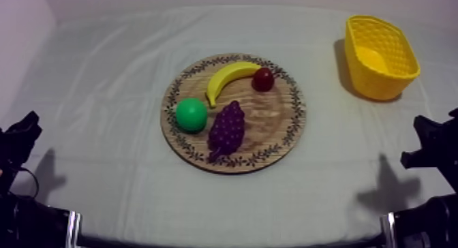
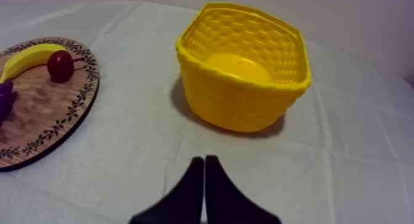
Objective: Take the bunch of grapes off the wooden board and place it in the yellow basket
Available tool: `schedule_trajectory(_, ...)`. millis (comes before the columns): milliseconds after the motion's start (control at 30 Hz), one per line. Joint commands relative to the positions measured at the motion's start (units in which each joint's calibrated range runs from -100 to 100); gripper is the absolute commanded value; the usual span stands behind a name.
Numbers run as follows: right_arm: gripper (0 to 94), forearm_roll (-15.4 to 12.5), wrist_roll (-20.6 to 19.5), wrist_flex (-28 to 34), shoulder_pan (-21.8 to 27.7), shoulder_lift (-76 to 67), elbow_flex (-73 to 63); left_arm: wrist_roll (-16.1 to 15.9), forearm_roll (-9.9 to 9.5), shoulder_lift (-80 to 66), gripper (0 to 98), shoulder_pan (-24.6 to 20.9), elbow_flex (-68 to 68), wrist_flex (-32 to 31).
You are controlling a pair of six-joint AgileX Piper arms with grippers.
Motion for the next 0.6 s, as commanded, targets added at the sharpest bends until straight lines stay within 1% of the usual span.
schedule_trajectory(0,0.2,0.0,0.0,0.0,0.0,0.0,0.0,0.0,-0.04,0.0,0.1,0.0,0.0,0.0)
schedule_trajectory(467,0.2,0.0,0.0,0.0,0.0,0.0,0.0,0.0,-0.04,0.0,0.1,0.0,0.0,0.0)
schedule_trajectory(567,0.6,0.0,-0.6,0.2,-0.1,0.0,0.0,0.0,-0.04,0.0,0.1,0.0,0.0,0.0)
